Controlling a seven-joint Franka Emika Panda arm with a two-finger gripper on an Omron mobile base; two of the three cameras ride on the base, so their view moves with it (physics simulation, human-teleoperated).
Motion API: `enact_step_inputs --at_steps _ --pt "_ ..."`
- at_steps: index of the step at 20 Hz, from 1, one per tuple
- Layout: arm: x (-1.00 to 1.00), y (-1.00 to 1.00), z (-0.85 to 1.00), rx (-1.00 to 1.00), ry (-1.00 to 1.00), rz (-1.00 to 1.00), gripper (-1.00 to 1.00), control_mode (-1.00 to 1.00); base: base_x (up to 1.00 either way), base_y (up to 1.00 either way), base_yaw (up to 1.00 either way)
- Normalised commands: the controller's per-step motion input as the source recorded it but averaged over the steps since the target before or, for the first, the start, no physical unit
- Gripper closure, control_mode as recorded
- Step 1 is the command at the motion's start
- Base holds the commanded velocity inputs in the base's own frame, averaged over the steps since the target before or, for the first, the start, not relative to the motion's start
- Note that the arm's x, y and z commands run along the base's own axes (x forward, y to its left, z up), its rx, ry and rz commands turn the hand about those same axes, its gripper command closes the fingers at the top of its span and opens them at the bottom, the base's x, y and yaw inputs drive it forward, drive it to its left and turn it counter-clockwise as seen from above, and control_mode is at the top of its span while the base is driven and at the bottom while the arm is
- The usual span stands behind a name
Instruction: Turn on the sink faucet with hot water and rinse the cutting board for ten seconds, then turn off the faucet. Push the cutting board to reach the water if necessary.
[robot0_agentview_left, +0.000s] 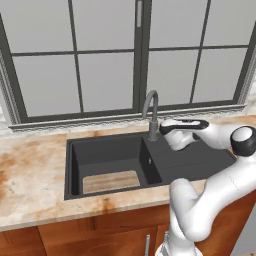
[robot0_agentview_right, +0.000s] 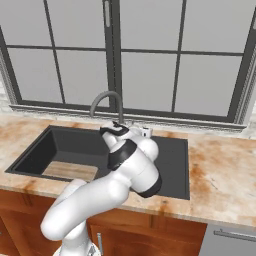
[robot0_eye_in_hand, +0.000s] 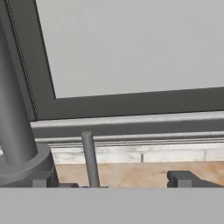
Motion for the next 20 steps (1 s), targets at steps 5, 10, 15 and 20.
enact_step_inputs --at_steps 5,10,15,20 --pt "0.14 0.03 -0.04 0.0 0.0 0.0 -1.0 -1.0 0.0 0.0 0.0" --pt "0.15 0.04 -0.01 0.0 0.0 0.0 -1.0 -1.0 0.0 0.0 0.0" --pt "0.11 0.01 0.0 0.0 0.0 0.0 -1.0 -1.0 0.0 0.0 0.0" --pt "0.08 0.02 0.0 0.0 0.0 0.0 -1.0 -1.0 0.0 0.0 0.0"
